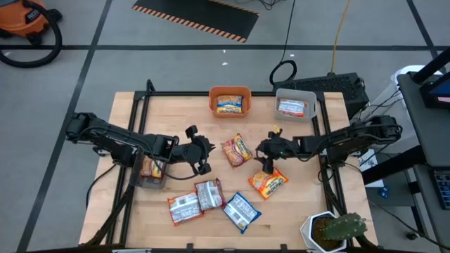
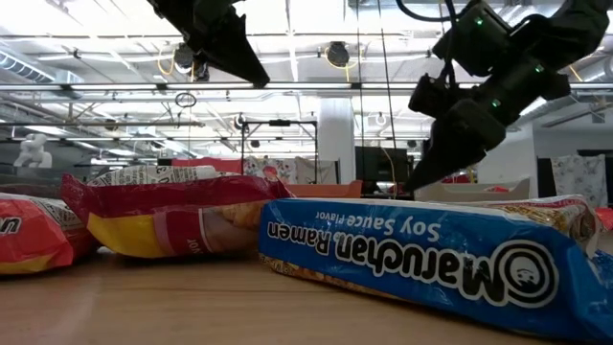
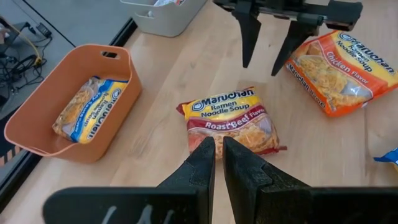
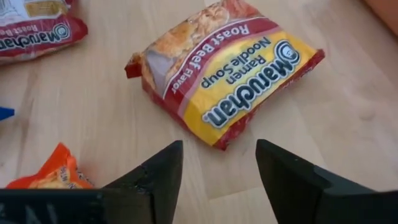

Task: Sort Maruchan noodles
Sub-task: Put the top red noodle pack into the black bin

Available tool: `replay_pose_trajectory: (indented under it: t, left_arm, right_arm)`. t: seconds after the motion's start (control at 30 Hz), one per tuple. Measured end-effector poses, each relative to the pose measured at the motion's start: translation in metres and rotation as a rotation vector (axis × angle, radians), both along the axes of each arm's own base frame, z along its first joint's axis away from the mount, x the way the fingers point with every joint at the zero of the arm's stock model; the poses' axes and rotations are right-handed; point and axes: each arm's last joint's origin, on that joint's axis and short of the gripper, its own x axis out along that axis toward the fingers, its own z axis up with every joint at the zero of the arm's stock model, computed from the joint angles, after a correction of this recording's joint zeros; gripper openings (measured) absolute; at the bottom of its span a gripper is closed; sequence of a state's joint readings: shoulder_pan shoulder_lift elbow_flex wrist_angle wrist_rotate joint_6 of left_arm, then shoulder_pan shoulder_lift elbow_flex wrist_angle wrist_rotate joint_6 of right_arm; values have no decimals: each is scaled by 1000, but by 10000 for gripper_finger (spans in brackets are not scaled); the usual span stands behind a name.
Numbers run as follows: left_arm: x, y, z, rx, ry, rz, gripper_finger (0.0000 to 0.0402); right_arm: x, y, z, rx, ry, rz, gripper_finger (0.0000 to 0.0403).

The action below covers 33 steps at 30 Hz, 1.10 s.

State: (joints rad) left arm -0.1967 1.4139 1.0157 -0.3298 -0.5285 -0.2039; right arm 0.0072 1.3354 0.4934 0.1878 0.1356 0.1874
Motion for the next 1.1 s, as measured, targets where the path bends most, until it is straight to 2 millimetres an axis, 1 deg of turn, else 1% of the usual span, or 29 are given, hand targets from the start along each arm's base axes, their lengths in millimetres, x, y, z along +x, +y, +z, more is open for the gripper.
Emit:
replay_pose_trajectory:
  t: [0.2, 0.27, 0.5, 0.63, 0.83, 0.97, 1.1]
  left_arm:
    - [0, 1, 0, 3, 2, 0, 37]
    - [0, 2, 0, 6, 3, 2, 37]
    - [2, 5, 1, -8, -2, -8, 37]
    - [2, 8, 1, -9, -2, -4, 37]
    - [2, 9, 1, -7, -1, -4, 37]
    - [2, 9, 1, 8, 7, -16, 37]
    - [2, 9, 1, 9, 7, -14, 37]
  right_arm:
    - [-2, 0, -10, 7, -74, -5, 216]
    - [-1, 0, -16, 7, -74, -5, 219]
    - [2, -1, -37, -22, 10, -12, 220]
    - [8, -1, -49, -26, 7, -8, 220]
    - [14, -1, -57, -26, -28, -12, 218]
    - [15, -1, -58, -31, -38, -2, 200]
    - [15, -1, -57, -41, -43, 9, 157]
